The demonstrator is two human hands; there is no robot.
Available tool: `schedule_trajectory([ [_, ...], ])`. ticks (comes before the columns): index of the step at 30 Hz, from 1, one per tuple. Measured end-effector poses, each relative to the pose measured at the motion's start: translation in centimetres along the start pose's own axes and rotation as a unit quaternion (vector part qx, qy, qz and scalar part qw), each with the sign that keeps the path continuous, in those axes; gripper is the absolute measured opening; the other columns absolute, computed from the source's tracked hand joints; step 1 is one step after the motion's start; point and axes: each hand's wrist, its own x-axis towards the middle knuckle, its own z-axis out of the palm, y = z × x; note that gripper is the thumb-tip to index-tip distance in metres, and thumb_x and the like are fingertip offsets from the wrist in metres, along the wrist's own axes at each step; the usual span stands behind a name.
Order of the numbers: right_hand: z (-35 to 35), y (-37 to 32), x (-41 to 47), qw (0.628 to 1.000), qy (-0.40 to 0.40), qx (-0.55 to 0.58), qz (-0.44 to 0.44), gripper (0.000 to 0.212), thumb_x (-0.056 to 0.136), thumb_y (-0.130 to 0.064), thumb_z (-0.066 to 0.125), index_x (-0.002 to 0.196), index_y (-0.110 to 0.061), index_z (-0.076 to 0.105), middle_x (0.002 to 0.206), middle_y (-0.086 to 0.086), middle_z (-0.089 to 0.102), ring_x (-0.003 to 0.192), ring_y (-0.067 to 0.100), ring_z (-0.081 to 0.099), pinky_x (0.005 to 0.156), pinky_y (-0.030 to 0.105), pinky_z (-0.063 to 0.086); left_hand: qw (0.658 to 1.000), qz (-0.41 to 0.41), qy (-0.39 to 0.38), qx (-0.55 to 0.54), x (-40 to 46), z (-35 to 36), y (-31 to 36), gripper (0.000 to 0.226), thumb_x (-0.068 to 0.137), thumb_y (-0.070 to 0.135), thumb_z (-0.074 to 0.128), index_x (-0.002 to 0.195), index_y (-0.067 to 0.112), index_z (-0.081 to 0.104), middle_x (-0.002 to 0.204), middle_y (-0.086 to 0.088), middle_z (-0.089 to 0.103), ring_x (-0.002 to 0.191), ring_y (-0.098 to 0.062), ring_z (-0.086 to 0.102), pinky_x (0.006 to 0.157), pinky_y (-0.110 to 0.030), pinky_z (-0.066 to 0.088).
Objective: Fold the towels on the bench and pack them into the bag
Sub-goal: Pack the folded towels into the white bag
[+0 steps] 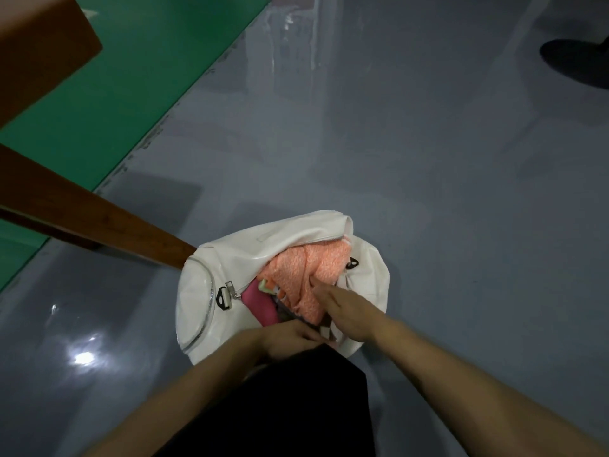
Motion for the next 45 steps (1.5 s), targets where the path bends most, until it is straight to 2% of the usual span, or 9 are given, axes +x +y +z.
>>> schedule_trajectory([
  [4, -2.4, 0.5, -0.8, 0.949, -0.022, -0.311, -0.035, 0.063, 0.099, -0.068, 0.015, 0.155, -0.04, 0.022, 0.125, 0.014, 0.065, 0.111, 0.035, 0.06, 0.096, 0.047, 0.048, 0.998, -0.004, -0.022, -0.052, -1.0, -1.1, 1.5, 0.014, 0.106, 0.028, 0.053, 0.095, 0.033, 0.059, 0.095, 0.014, 0.064, 0.083, 0.017, 0.061, 0.083, -0.02, 0.039],
  [8, -5.2, 0.1, -0.9, 0.896, 0.024, -0.42, -0.143, 0.068, 0.095, -0.074, 0.008, 0.107, -0.028, 0.057, 0.083, 0.004, 0.065, 0.077, 0.023, 0.052, 0.086, 0.04, 0.042, 0.999, 0.007, -0.042, 0.034, -1.3, -2.0, 2.4, 0.025, 0.103, 0.039, 0.056, 0.104, 0.025, 0.077, 0.081, 0.016, 0.066, 0.084, 0.001, 0.059, 0.089, -0.028, 0.047],
  [12, -7.9, 0.8, -1.1, 0.883, -0.02, -0.435, -0.174, 0.086, 0.098, -0.068, -0.003, 0.081, -0.023, 0.069, 0.065, -0.002, 0.06, 0.06, 0.013, 0.048, 0.08, 0.034, 0.04, 0.966, 0.103, 0.216, 0.097, -0.3, -2.5, 3.3, 0.037, 0.101, 0.046, 0.054, 0.077, 0.023, 0.07, 0.069, 0.012, 0.059, 0.067, -0.002, 0.052, 0.068, -0.029, 0.04],
  [16, -9.4, 0.8, -2.1, 0.886, 0.055, -0.418, -0.193, 0.073, 0.104, -0.061, 0.009, 0.069, -0.021, 0.059, 0.059, -0.008, 0.054, 0.053, 0.011, 0.038, 0.077, 0.025, 0.026, 0.85, 0.072, 0.401, 0.334, 2.4, -3.7, 2.1, 0.04, 0.096, 0.057, 0.041, 0.121, 0.034, 0.063, 0.139, 0.003, 0.049, 0.135, -0.021, 0.041, 0.112, -0.037, 0.02],
  [20, -10.7, -0.1, -2.7, 0.893, 0.125, -0.374, -0.216, 0.072, 0.101, -0.063, 0.006, 0.068, -0.024, 0.055, 0.065, -0.007, 0.06, 0.058, 0.009, 0.035, 0.078, 0.029, 0.032, 0.935, -0.13, 0.259, 0.203, 4.5, -3.0, -1.8, 0.104, 0.076, 0.091, 0.033, 0.159, 0.039, -0.003, 0.164, -0.005, -0.025, 0.149, -0.042, -0.026, 0.121, -0.06, -0.009],
  [24, -10.2, -0.4, -2.0, 0.938, 0.091, -0.313, -0.12, 0.072, 0.101, -0.067, 0.013, 0.056, -0.02, 0.043, 0.054, -0.005, 0.049, 0.052, 0.013, 0.041, 0.079, 0.036, 0.043, 0.947, -0.146, 0.259, 0.122, 4.7, -1.5, -1.2, 0.112, 0.07, 0.093, 0.044, 0.158, 0.044, -0.003, 0.162, -0.013, -0.027, 0.15, -0.044, -0.019, 0.123, -0.054, -0.003],
  [32, -6.5, -1.6, 3.5, 0.964, 0.053, 0.046, 0.256, 0.054, 0.101, -0.048, 0.047, 0.129, -0.004, 0.056, 0.108, 0.014, 0.069, 0.087, 0.027, 0.068, 0.075, 0.032, 0.056, 0.94, -0.091, 0.329, -0.019, 3.4, -1.9, -1.9, 0.062, 0.095, 0.048, 0.062, 0.151, 0.043, 0.036, 0.161, -0.012, -0.006, 0.152, -0.037, 0.007, 0.126, -0.04, 0.008],
  [37, -1.8, -1.4, 4.9, 0.958, 0.052, -0.01, 0.281, 0.084, 0.093, -0.074, 0.036, 0.158, -0.044, -0.008, 0.166, 0.013, -0.017, 0.151, 0.048, -0.004, 0.123, 0.059, 0.01, 0.89, -0.033, 0.395, 0.228, 3.5, 0.6, -2.4, 0.068, 0.095, 0.042, 0.037, 0.158, 0.018, 0.03, 0.163, -0.026, 0.011, 0.153, -0.044, 0.004, 0.121, -0.056, 0.019],
  [45, -1.8, 0.5, 4.3, 0.969, 0.111, 0.012, 0.22, 0.061, 0.104, -0.06, 0.025, 0.16, -0.041, 0.013, 0.168, 0.008, -0.011, 0.155, 0.035, -0.002, 0.125, 0.047, 0.003, 0.94, 0.016, 0.332, 0.081, 7.3, -0.7, -3.4, 0.07, 0.097, 0.036, 0.056, 0.159, 0.031, 0.025, 0.163, -0.013, 0.02, 0.151, -0.03, 0.021, 0.125, -0.035, 0.018],
])
